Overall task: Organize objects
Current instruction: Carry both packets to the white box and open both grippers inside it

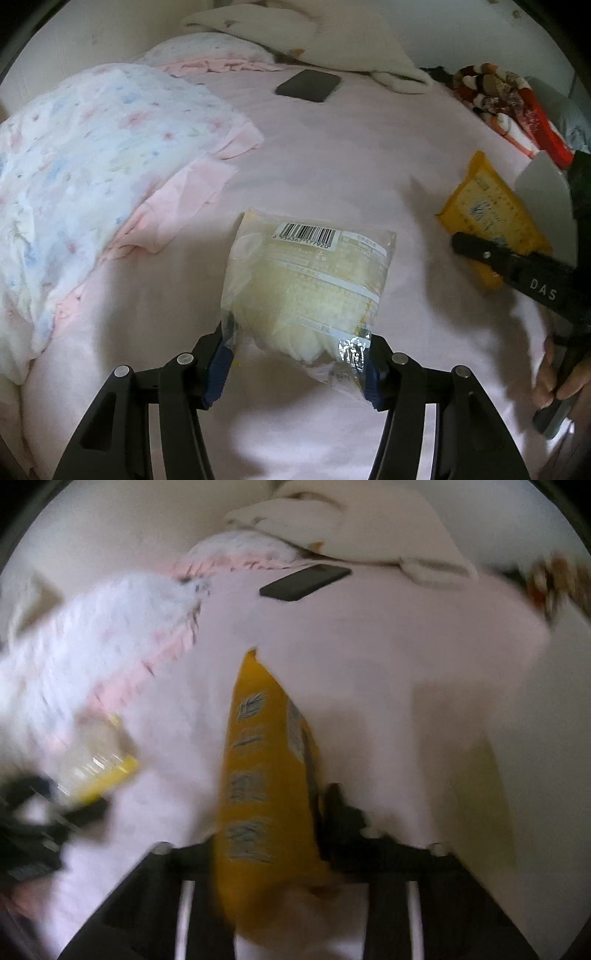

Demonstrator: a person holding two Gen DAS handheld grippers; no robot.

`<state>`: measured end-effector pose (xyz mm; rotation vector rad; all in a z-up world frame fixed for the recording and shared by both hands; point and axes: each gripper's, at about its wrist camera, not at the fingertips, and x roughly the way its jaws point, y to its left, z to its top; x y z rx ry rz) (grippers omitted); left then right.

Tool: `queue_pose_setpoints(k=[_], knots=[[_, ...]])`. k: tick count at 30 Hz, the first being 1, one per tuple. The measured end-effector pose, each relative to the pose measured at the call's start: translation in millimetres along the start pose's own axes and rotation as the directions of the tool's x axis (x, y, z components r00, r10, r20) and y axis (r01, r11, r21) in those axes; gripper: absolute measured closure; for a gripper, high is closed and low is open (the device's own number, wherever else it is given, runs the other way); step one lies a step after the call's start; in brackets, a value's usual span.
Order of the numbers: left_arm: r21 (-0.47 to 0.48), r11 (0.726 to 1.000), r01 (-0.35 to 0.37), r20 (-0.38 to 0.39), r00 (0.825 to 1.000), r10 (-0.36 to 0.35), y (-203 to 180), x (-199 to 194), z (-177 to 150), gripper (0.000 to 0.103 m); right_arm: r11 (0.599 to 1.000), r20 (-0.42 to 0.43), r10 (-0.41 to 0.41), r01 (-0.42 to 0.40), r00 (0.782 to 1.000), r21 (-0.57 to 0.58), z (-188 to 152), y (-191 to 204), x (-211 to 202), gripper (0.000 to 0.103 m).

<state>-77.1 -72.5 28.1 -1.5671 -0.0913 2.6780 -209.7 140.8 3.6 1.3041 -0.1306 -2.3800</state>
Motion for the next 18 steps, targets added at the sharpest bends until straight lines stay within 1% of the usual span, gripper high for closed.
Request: queue_pose_setpoints(k=[1,2,5,8,10,14,17,18], knots=[[0.006,1.0,0.017,0.003,1.0,-0.017,-4,-2,0,0.048,0.999,-0.001,0.024,-0.024,1.0,0.024,-1,-1,-1,0.082],[0.013,1.0,0.027,0.007,1.0,-0.027,-7,-4,0,0.048,0.999,-0.004,0.027,-0.027,1.0,0.025,-2,0,-2,0.082],[0.053,0.998,0.042,0.028,0.999,-0.044,-24,-10,2,0.048,1.0,0.005,0.008,-0.008,1.0,-0.018,-7,10,-17,0.083],[0.072,0.995,0.07,0.064,0.995,-0.075,-40,-19,7,0.048,0.998,0.051,0.052,-0.051,0.997,-0.023,-6,18,-45,0.083],[0.074,0.994,0.083,0.078,0.993,-0.089,-51,-24,9,0.048,0.997,0.108,0.055,-0.05,0.993,-0.05,-9,26,-69,0.083],[0.092,0.987,0.129,0.103,0.985,-0.138,-78,-40,10,0.048,0.996,0.246,0.044,-0.023,0.968,-0.085,-25,35,-119,0.083],[0.125,0.981,0.15,0.148,0.975,-0.168,-101,-60,16,0.048,0.997,0.332,0.026,0.001,0.943,-0.081,-29,37,-148,0.083],[0.132,0.978,0.16,0.171,0.968,-0.181,-108,-68,19,0.048,0.998,0.361,0.017,0.009,0.932,-0.068,-28,35,-159,0.083]])
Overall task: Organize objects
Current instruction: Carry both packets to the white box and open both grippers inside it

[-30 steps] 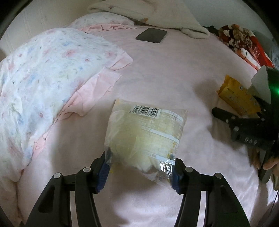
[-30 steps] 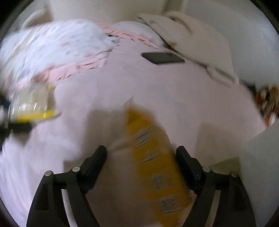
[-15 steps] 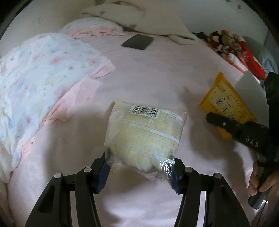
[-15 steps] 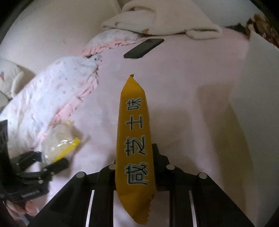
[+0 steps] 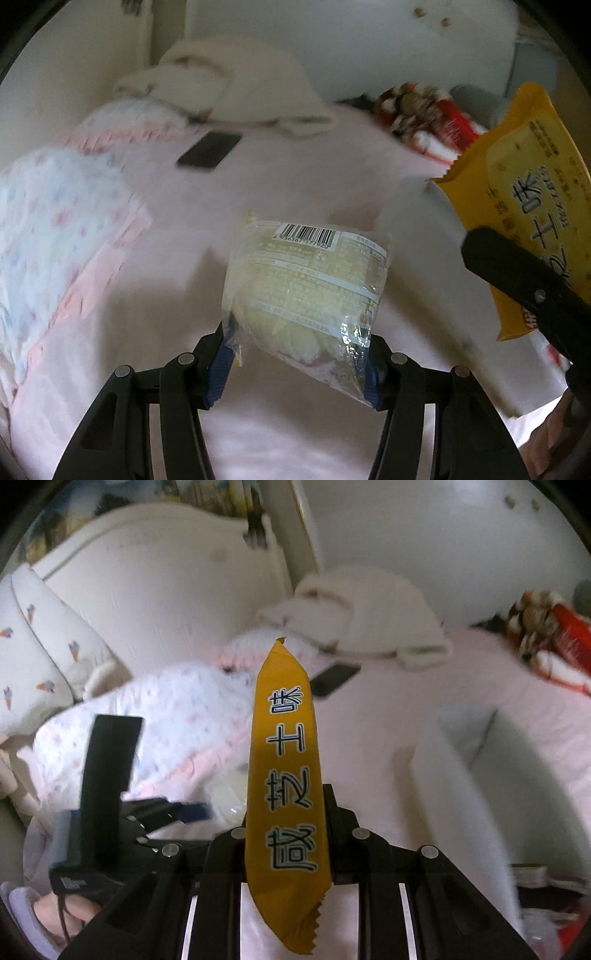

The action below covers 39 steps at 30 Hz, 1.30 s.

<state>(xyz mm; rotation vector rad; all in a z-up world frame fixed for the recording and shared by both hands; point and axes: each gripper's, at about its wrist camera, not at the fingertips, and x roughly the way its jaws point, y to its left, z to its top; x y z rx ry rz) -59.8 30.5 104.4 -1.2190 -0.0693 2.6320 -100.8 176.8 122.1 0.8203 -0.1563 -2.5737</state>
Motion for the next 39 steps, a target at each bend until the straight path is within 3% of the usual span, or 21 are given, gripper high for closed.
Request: queue_pose_setpoints(k=[4,8,11,12,17,20,23,26,30,32,39], knots=[[0.024,0.997,0.08,0.077,0.994,-0.082,-30,-16,25,0.048,0.995,0.094,-0.087,0.083,0.992,0.048,16,-17,-30,0.083],[0.016,0.983,0.182,0.096,0.979,-0.183,-57,-18,45,0.048,0.976,0.106,-0.187,0.173,0.977,0.13,19,-48,-47,0.082],[0.109,0.973,0.202,0.072,0.975,-0.211,-93,-16,55,0.048,0.953,0.089,-0.221,0.196,0.971,0.232,16,-81,-60,0.082],[0.122,0.964,0.236,0.055,0.968,-0.244,-105,-13,57,0.05,0.946,0.093,-0.233,0.203,0.968,0.253,17,-89,-63,0.082],[0.134,0.953,0.272,0.001,0.962,-0.275,-131,7,59,0.05,0.919,0.101,-0.242,0.195,0.965,0.342,18,-129,-78,0.083],[0.14,0.959,0.245,-0.009,0.969,-0.247,-136,16,58,0.05,0.91,0.098,-0.209,0.157,0.973,0.385,16,-142,-80,0.083],[0.084,0.959,0.271,-0.021,0.962,-0.271,-130,26,58,0.049,0.91,0.083,-0.161,0.115,0.983,0.399,15,-147,-74,0.083],[0.046,0.953,0.3,-0.082,0.952,-0.295,-126,40,59,0.046,0.921,0.034,-0.161,0.138,0.986,0.365,9,-141,-66,0.082],[0.046,0.95,0.309,-0.093,0.948,-0.304,-126,39,62,0.041,0.905,-0.022,-0.198,0.191,0.98,0.38,4,-147,-58,0.076],[0.031,0.943,0.33,-0.103,0.94,-0.326,-123,40,61,0.04,0.891,-0.014,-0.206,0.194,0.978,0.41,-1,-153,-59,0.069],[0.042,0.937,0.347,-0.108,0.934,-0.341,-113,29,60,0.039,0.903,0.038,-0.214,0.183,0.976,0.388,2,-146,-61,0.068]])
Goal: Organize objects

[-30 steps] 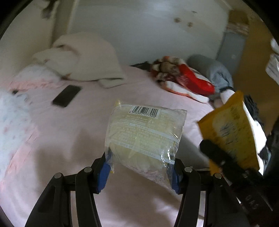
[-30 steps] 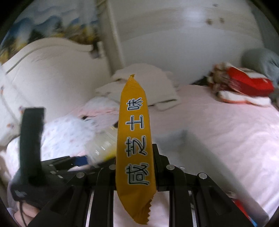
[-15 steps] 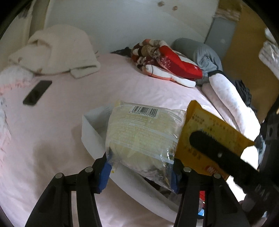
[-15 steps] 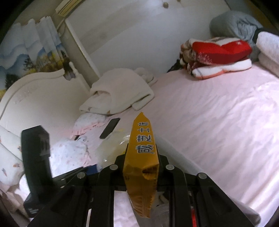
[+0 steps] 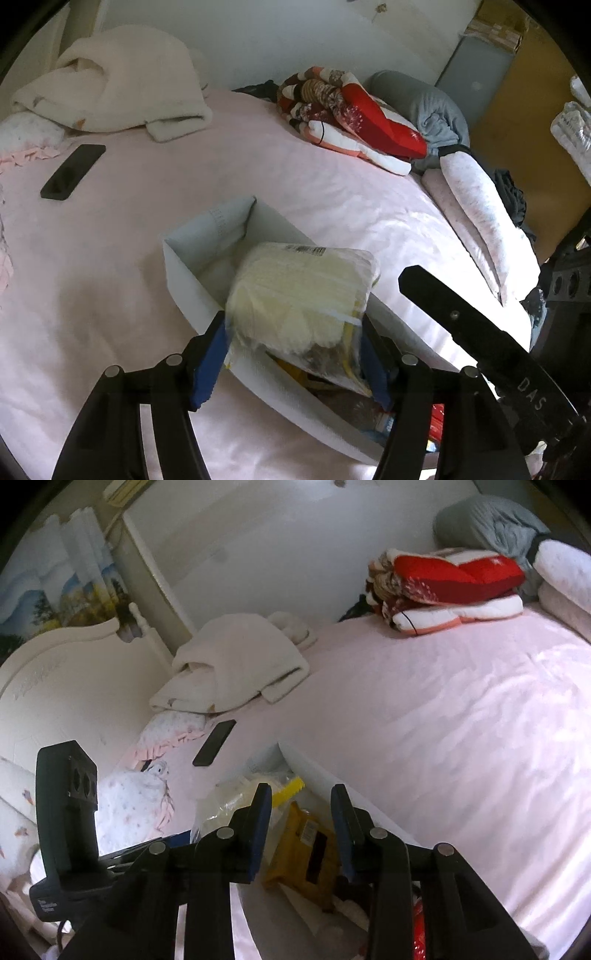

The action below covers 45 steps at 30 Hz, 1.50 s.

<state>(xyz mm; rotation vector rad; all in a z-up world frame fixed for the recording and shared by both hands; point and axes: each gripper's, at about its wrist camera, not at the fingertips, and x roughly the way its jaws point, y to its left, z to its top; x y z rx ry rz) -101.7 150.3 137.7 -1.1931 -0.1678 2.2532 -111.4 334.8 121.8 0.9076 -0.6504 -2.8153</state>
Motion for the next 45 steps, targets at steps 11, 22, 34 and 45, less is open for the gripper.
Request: queue_pose_setpoints(k=[11,22,34,45], knots=[[0.077,0.997,0.021,0.048,0.999,-0.025,-4,-19,7,0.035,0.999,0.043,0.034,-0.036,0.998,0.036,4,-5,-3,0.066],[-0.052,0.917,-0.396,0.085,0.913,0.399,99,-112,-79,0.035,0.949,-0.065,0.198,-0.208,0.978,-0.237,-20,82,23,0.065],[-0.089,0.889,-0.448,-0.055,0.894,0.445,124,-66,-137,0.035,0.822,-0.345,-0.015,-0.185,0.938,-0.539,-117,138,70,0.064],[-0.038,0.907,-0.42,-0.062,0.907,0.417,123,-39,-165,0.031,0.934,-0.363,-0.109,-0.03,0.925,-0.356,-169,68,65,0.062]])
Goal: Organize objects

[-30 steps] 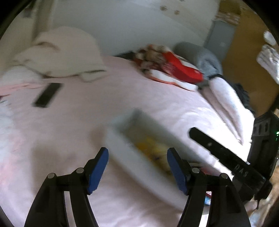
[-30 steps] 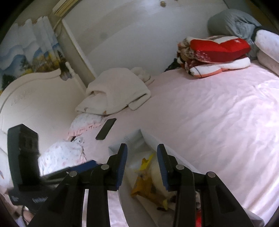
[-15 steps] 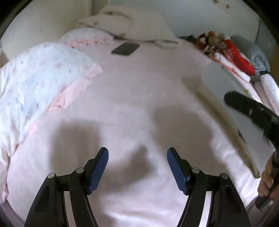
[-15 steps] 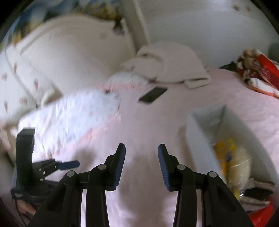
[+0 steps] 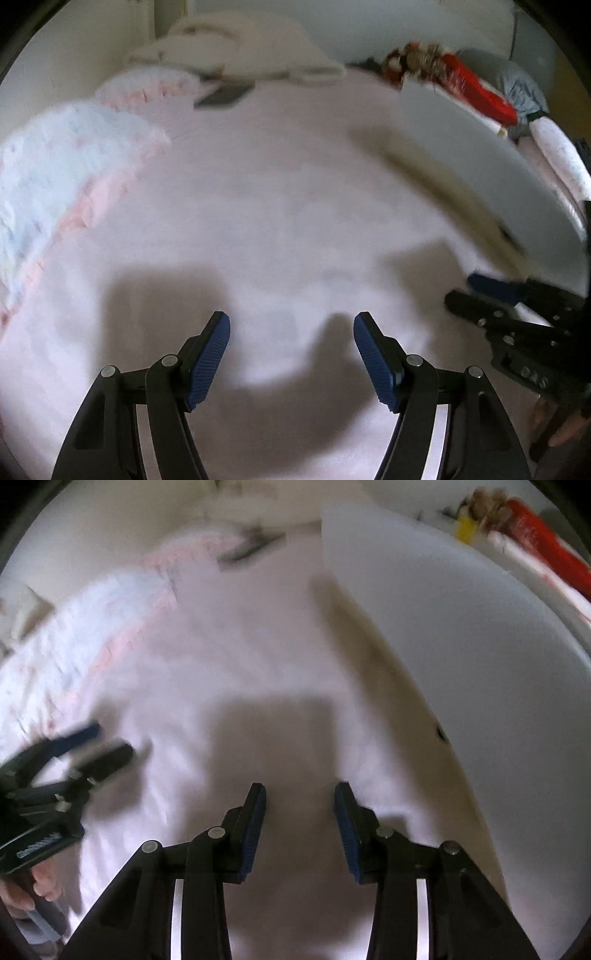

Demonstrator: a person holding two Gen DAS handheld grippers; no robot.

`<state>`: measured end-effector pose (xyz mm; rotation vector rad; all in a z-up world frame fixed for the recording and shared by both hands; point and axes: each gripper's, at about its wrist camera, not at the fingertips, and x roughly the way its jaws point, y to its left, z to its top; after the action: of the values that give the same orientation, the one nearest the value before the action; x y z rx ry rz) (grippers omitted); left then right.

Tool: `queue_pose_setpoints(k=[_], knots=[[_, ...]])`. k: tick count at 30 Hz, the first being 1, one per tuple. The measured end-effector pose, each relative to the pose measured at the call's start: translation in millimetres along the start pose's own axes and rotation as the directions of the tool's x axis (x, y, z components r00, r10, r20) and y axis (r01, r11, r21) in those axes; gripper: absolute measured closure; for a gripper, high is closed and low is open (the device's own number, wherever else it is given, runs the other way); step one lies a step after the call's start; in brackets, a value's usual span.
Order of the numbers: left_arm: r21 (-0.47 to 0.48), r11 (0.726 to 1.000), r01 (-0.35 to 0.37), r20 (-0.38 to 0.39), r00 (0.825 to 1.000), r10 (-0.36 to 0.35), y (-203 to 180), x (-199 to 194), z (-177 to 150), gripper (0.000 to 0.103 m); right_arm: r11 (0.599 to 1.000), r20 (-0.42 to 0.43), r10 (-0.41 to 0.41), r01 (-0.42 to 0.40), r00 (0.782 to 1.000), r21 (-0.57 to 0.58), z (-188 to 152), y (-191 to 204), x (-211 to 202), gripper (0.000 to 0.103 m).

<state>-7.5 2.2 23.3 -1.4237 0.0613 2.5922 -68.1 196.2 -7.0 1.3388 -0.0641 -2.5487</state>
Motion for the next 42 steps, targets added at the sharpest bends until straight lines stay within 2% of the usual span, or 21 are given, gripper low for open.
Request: queue_pose_setpoints(k=[2,4,7,9,10,16,42], knots=[[0.044,0.998,-0.035,0.097,0.995,0.03,-9,-1,-11,0.017,0.993,0.047,-0.05,0.054,0.998,-0.108,-9,12,-1,0.061],[0.07,0.994,-0.085,0.103,0.992,0.077,-17,1,-14,0.01,0.98,0.071,-0.104,0.115,0.992,-0.161,-17,23,-3,0.059],[0.015,0.996,-0.088,0.084,0.993,0.087,-10,4,-12,0.001,0.973,0.083,-0.166,0.177,0.983,-0.15,-22,22,-8,0.043],[0.011,0.996,-0.085,0.07,0.994,0.084,-8,6,-9,0.0,0.961,0.089,-0.231,0.241,0.969,-0.134,-22,27,-6,0.026],[0.014,0.996,-0.088,0.074,0.993,0.087,-10,6,-10,0.0,0.958,0.087,-0.248,0.258,0.965,-0.125,-21,27,-5,0.023],[0.005,0.997,-0.074,0.083,0.994,0.073,-8,6,-13,0.0,0.977,0.066,-0.191,0.196,0.979,-0.081,-21,15,-7,0.022],[0.003,0.997,-0.073,0.083,0.994,0.072,-7,6,-13,0.0,0.976,0.065,-0.194,0.199,0.979,-0.084,-20,11,-6,0.022]])
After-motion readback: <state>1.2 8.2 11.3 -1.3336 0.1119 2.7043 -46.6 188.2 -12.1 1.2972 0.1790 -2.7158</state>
